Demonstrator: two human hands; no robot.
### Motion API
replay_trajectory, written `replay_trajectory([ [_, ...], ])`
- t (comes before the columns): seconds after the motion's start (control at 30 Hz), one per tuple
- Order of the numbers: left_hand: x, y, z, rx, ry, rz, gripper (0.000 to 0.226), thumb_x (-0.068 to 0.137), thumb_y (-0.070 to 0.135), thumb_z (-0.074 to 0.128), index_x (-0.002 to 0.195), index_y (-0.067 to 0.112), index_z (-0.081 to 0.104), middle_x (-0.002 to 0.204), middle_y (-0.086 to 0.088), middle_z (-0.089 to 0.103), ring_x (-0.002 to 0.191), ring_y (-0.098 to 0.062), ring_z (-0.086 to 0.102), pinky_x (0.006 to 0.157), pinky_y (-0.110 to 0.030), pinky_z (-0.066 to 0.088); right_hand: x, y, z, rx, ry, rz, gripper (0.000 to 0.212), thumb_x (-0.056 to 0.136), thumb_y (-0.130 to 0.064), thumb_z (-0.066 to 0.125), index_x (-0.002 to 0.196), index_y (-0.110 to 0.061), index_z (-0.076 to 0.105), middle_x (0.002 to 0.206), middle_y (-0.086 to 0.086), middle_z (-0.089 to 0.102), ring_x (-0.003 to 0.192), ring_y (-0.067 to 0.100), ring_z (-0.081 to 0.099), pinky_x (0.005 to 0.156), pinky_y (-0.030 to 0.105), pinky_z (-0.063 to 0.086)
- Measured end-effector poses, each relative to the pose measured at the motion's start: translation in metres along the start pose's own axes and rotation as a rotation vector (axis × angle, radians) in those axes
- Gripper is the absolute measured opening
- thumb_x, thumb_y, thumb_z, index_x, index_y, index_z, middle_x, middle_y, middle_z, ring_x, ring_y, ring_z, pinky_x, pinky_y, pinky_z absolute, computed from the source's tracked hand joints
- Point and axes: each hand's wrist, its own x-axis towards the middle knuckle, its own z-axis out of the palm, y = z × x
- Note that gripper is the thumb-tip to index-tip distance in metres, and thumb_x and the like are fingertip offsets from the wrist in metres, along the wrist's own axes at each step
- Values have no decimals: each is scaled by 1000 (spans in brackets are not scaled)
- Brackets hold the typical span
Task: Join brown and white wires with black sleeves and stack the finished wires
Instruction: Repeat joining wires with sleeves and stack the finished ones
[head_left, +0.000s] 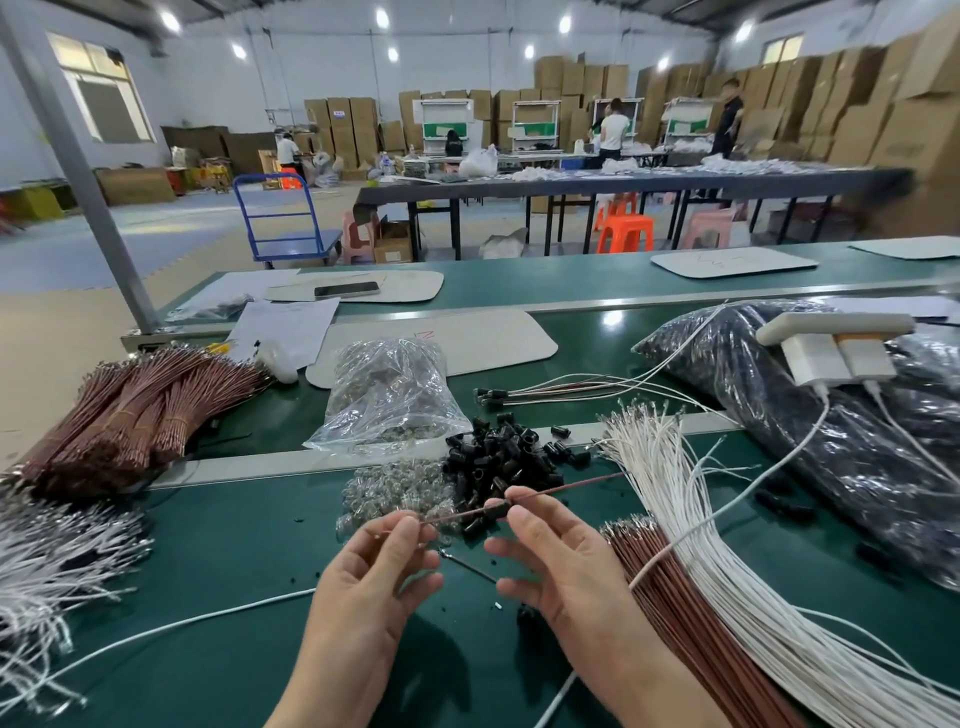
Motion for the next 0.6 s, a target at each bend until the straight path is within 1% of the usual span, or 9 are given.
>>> replay_trajectory([
  [0.07,-3,-5,2,105,-47,38,16,74,17,70,87,8,74,82,-14,74,60,-16,68,51,-26,57,-1,2,4,-33,-30,15,30,70,-29,82,99,-22,78,103,7,73,85,21,72,55,28,57],
  [0.13,-5,-6,3,182,-89,84,18,74,23,72,88,13,79,84,-15,75,64,-17,68,54,-27,57,-2,2,5,-41,-19,10,29,71,-29,81,99,-22,78,101,6,73,85,21,72,55,28,57],
  [0.2,-5,-5,1,215,-83,113,23,73,30,73,92,19,80,86,-14,75,65,-17,68,56,-26,57,-1,-1,2,-27,11,0,25,73,-26,80,97,-24,79,100,4,75,84,19,72,54,27,56],
  [0.3,0,-4,-2,212,-39,110,21,76,29,71,93,20,81,85,-12,75,65,-17,68,55,-25,57,0,-5,-2,-12,34,2,20,77,-23,76,97,-26,79,102,2,76,86,18,73,56,26,57],
  [0.43,-1,-5,-1,267,-56,115,21,74,30,73,92,23,81,82,-8,74,67,-14,68,57,-25,57,0,-2,2,-3,8,11,22,79,-18,73,100,-20,77,113,8,75,86,19,73,56,27,57],
  [0.47,-2,-6,0,302,-55,138,19,75,30,74,91,25,80,80,-6,73,68,-13,67,58,-24,57,0,-1,3,10,3,15,25,78,-16,73,103,-17,76,113,9,75,86,20,73,56,27,57],
  [0.53,-4,-8,-1,422,-44,236,12,81,23,75,91,29,79,76,-3,72,68,-9,66,59,-23,56,1,0,3,60,1,23,32,76,-12,72,108,-12,72,112,12,74,87,20,74,59,26,58],
  [0.6,-4,-12,-2,590,-38,361,20,88,14,73,90,34,76,78,2,73,70,-6,65,60,-24,56,2,1,2,129,4,31,34,76,-9,71,110,-7,70,108,15,74,87,21,74,65,26,61],
])
